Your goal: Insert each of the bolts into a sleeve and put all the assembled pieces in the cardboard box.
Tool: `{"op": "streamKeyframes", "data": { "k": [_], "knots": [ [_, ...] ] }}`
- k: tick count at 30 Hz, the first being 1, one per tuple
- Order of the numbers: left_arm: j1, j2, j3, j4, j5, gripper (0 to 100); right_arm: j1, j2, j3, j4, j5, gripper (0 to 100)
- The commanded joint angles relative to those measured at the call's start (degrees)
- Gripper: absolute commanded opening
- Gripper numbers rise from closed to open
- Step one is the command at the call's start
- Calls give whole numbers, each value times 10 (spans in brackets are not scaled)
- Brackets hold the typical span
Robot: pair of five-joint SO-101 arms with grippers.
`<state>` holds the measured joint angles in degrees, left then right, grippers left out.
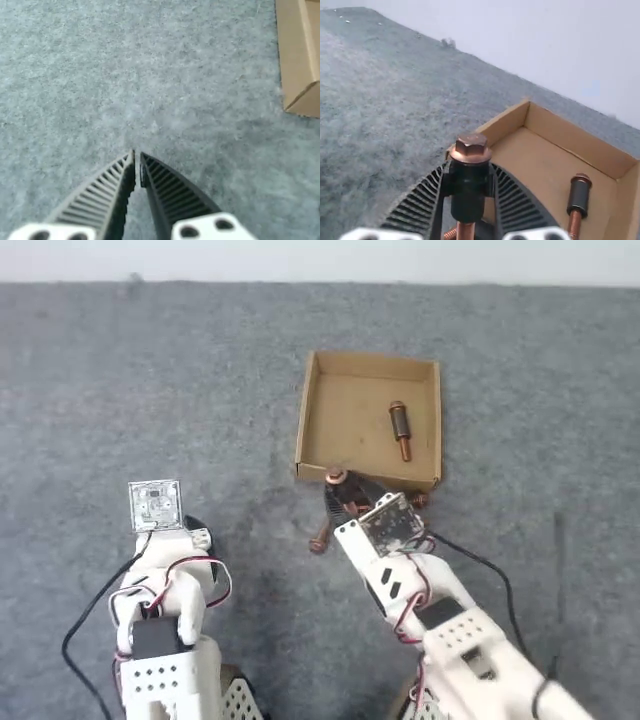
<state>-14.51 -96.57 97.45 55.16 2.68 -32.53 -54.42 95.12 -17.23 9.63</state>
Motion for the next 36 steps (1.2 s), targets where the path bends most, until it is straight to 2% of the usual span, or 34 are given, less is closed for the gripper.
{"op": "streamKeyframes", "data": {
  "k": [1, 6, 8, 11, 14, 26, 36],
  "knots": [
    [-4, -6, -5, 1, -4, 11, 29, -153, 4, 118, -16, 6],
    [-4, -6, -5, 1, -4, 11, 55, -289, -2, 262, -15, 6],
    [-4, -6, -5, 1, -4, 11, 69, -324, -25, 350, -14, 6],
    [-4, -6, -5, 2, -4, 11, 84, -342, -84, 476, -16, 6],
    [-4, -5, -5, 2, -4, 12, 93, -335, -146, 554, -18, 6],
    [-4, -5, -5, 2, -4, 12, 100, -167, -381, 706, -19, 6],
    [-5, -5, -5, 2, -4, 12, 102, 41, -529, 718, -16, 6]
  ]
}}
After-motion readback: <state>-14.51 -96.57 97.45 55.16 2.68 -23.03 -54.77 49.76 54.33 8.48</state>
